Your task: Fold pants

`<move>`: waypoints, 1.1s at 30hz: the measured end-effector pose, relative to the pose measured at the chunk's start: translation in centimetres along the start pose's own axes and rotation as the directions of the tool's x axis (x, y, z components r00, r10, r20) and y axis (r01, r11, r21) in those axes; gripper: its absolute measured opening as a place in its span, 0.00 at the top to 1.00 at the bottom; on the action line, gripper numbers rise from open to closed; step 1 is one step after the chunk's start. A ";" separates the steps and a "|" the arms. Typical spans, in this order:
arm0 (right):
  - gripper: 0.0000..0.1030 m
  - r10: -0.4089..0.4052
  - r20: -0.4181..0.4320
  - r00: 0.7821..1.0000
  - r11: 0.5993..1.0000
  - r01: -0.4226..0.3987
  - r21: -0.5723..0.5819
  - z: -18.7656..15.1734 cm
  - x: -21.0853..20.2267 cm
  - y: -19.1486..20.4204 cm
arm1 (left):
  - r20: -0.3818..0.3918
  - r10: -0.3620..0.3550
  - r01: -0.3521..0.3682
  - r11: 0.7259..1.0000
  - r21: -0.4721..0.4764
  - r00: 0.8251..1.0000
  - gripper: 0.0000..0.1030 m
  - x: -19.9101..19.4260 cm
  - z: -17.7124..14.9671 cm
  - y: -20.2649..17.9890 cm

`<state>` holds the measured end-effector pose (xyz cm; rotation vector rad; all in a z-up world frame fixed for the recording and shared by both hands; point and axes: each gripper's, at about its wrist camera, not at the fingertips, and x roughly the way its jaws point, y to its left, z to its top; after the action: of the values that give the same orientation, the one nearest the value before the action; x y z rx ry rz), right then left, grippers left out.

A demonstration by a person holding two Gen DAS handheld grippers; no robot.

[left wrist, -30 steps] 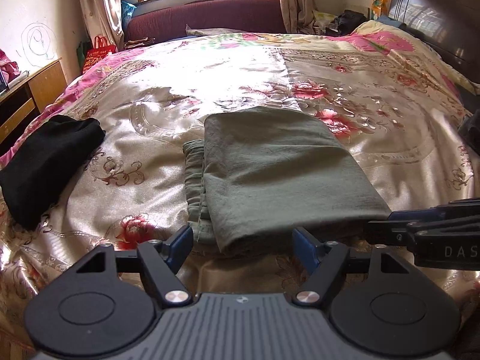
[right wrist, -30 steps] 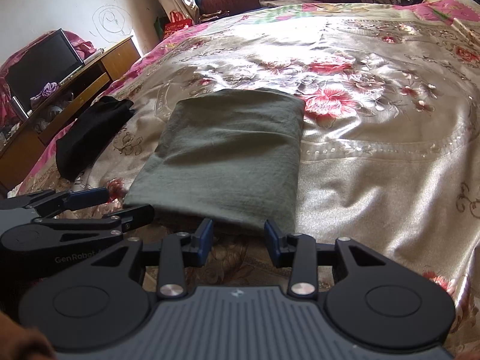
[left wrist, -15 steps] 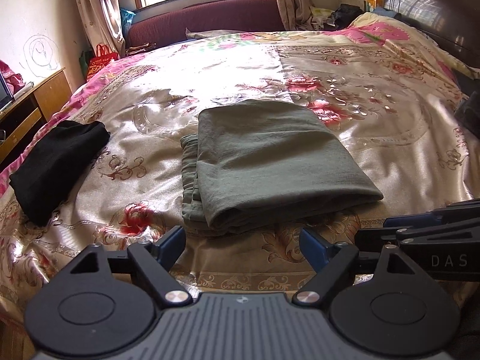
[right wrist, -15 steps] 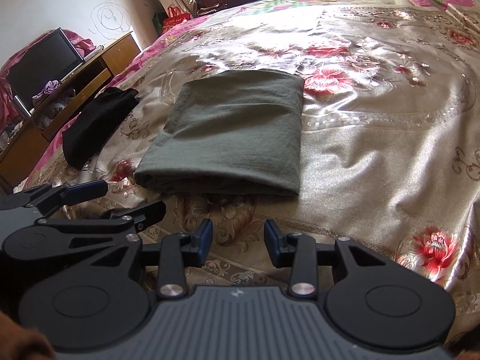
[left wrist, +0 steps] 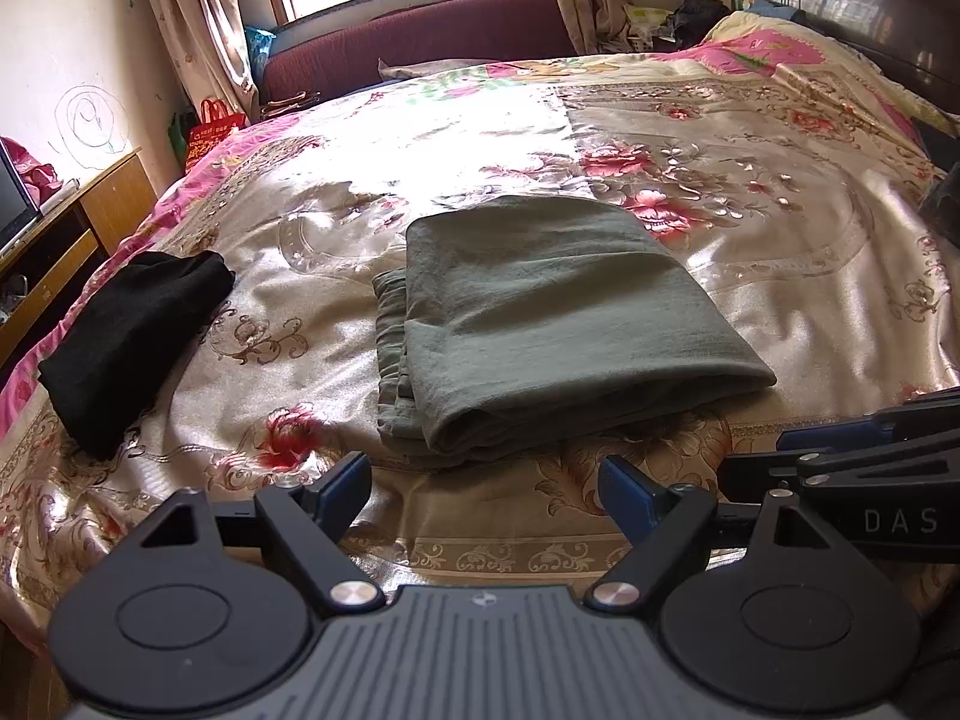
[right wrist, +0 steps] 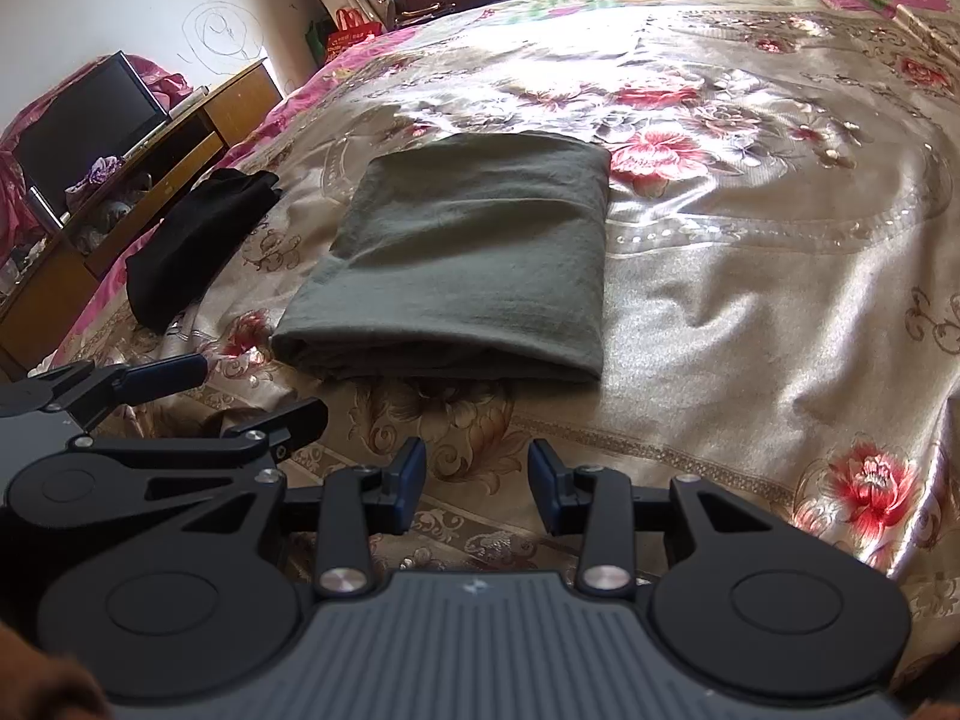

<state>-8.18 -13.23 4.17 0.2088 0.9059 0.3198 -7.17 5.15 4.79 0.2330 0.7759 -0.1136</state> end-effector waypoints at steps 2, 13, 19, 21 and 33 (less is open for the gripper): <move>0.62 0.000 -0.002 1.000 1.000 0.000 0.002 -0.1 0.0 0.0 | -0.002 -0.001 0.001 1.000 0.000 1.000 0.07 0.1 0.0 0.0; 0.62 0.003 -0.008 1.000 1.000 -0.003 0.007 -0.1 0.2 -0.1 | -0.003 0.006 -0.006 1.000 0.008 1.000 0.08 0.1 0.0 -0.2; 0.62 0.003 -0.008 1.000 1.000 -0.003 0.006 -0.1 0.2 -0.1 | -0.002 0.008 -0.008 1.000 0.010 1.000 0.08 0.1 0.0 -0.2; 0.62 0.003 -0.009 1.000 1.000 -0.003 0.007 -0.1 0.2 -0.1 | -0.002 0.010 -0.010 1.000 0.011 1.000 0.08 0.1 0.0 -0.2; 0.62 0.004 -0.010 1.000 1.000 -0.004 0.008 -0.3 0.4 -0.1 | 0.001 0.015 -0.015 1.000 0.011 1.000 0.08 0.0 -0.1 -0.1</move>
<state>-8.18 -13.17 3.71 0.2165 0.9169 0.3217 -7.25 5.07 4.73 0.2496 0.7725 -0.1041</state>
